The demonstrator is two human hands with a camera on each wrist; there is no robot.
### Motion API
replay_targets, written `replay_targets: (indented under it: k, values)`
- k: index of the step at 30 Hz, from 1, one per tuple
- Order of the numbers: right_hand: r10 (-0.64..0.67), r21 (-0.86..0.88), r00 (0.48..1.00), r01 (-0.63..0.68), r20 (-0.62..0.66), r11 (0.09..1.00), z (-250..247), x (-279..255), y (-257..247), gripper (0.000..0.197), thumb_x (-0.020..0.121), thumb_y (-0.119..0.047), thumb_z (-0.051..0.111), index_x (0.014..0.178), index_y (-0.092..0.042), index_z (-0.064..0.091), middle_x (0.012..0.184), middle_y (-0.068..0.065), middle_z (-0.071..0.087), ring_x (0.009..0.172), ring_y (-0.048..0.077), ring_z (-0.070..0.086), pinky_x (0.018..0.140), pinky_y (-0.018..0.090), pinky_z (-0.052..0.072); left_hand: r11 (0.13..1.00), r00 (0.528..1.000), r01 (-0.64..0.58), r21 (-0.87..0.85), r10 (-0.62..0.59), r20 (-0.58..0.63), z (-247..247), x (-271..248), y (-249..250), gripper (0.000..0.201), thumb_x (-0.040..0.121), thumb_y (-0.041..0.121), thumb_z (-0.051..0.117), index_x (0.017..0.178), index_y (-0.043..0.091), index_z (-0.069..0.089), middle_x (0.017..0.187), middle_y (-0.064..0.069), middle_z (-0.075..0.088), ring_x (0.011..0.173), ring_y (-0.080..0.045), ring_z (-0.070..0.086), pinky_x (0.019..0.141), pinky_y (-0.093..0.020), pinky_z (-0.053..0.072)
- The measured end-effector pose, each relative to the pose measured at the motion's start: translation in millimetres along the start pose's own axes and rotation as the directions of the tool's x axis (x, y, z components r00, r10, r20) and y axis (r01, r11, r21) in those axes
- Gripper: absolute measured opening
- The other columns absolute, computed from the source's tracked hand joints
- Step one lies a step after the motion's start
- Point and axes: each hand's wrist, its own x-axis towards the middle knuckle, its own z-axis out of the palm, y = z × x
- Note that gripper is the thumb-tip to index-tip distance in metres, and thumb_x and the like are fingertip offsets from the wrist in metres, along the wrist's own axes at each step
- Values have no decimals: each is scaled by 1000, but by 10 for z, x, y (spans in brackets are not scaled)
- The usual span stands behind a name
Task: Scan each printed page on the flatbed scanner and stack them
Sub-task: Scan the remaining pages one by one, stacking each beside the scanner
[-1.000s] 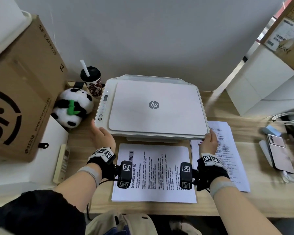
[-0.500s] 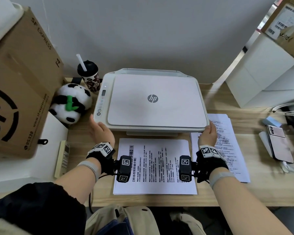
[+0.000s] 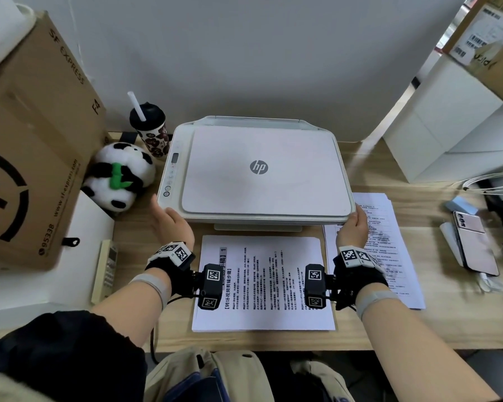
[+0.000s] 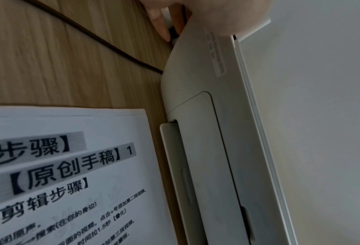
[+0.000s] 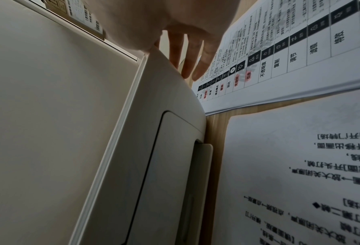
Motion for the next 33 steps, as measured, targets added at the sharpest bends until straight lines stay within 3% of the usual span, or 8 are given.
replay_targets:
  k: [5,13,18,24,33]
  values:
    - [-8,-23,1000,8,6,1000,-11,-5,-14,38,103,-15,29,136,-13,47,135,11,53,122,30,49,98,31,39,1000,1000,13,-2,-13,-1,-3,-13,31,47,98,8,30,145,8,30,144,-16,41,126,-33,43,104,-37,34]
    - [-10,-20,1000,10,5,1000,-10,-14,-17,38,103,-16,29,137,-12,47,135,11,53,123,29,48,100,33,38,999,999,34,-10,-34,4,-17,-27,57,47,98,8,29,146,8,29,143,-15,42,125,-34,44,102,-38,35]
    - [17,0,1000,-17,8,1000,11,-24,-1,38,102,-20,30,135,-19,49,132,10,55,119,33,52,101,47,43,999,999,36,-1,-36,-2,-23,-35,80,47,98,7,30,145,8,30,141,-16,44,123,-35,45,100,-37,35]
    - [-4,-16,1000,4,11,1000,-16,-22,-19,38,103,-16,29,137,-13,47,135,11,53,123,29,49,100,33,38,999,999,53,5,-53,7,-34,-57,108,47,99,8,29,146,10,29,144,-13,42,125,-33,43,99,-35,35]
    - [-3,-20,1000,3,12,1000,-15,-19,-25,38,103,-16,29,136,-14,47,134,11,54,122,30,49,99,34,39,998,998,54,13,-55,5,-35,-53,108,47,99,8,30,146,10,29,144,-14,42,124,-34,43,100,-35,34]
